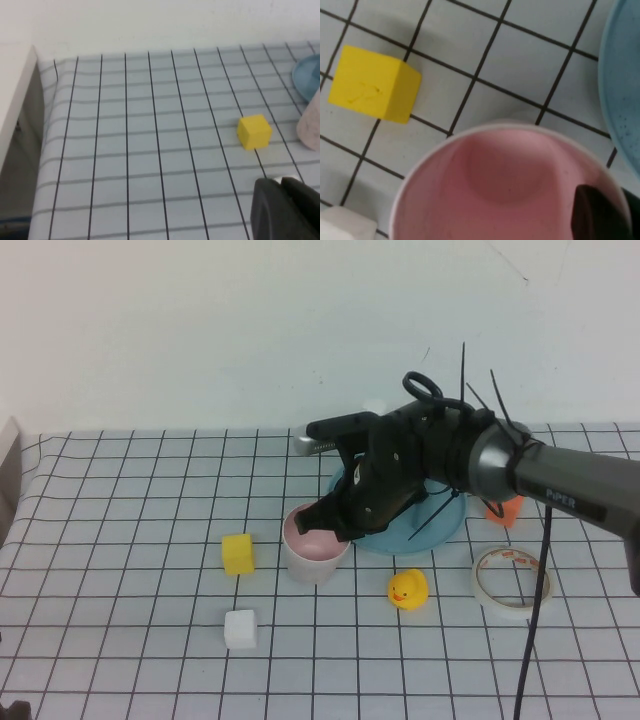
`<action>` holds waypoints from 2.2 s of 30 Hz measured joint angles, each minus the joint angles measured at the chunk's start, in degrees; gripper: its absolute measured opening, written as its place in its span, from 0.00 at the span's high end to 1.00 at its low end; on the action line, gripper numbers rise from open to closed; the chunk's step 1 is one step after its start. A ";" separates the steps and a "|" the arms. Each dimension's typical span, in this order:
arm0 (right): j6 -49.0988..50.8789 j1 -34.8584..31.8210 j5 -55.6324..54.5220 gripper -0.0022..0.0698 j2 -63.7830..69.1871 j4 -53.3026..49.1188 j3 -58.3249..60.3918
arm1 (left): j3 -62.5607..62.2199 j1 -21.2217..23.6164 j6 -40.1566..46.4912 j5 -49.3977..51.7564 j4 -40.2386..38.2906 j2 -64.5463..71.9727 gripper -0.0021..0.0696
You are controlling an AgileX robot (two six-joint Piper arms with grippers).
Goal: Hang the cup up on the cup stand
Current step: Pick up the cup from the table, then adjust the cup with two arms
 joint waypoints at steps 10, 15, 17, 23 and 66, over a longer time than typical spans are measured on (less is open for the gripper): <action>-0.18 0.00 -1.97 0.95 -13.08 0.00 -0.04 | 0.00 0.00 0.00 -9.45 -0.12 0.00 0.97; -2.40 0.00 -5.46 0.95 -24.20 0.00 3.40 | 0.00 0.00 0.00 -10.90 -0.25 0.00 0.97; -3.00 0.00 -8.12 0.95 -28.92 0.00 7.62 | 0.00 0.00 0.00 -10.98 -0.25 0.00 0.97; -3.34 0.00 -19.32 0.95 -41.83 2.66 26.31 | 0.00 0.00 0.00 -11.11 -0.25 0.00 0.97; 28.71 0.00 -102.02 0.95 -43.97 -28.56 81.77 | 0.00 0.00 1.65 -11.34 -13.26 2.69 0.97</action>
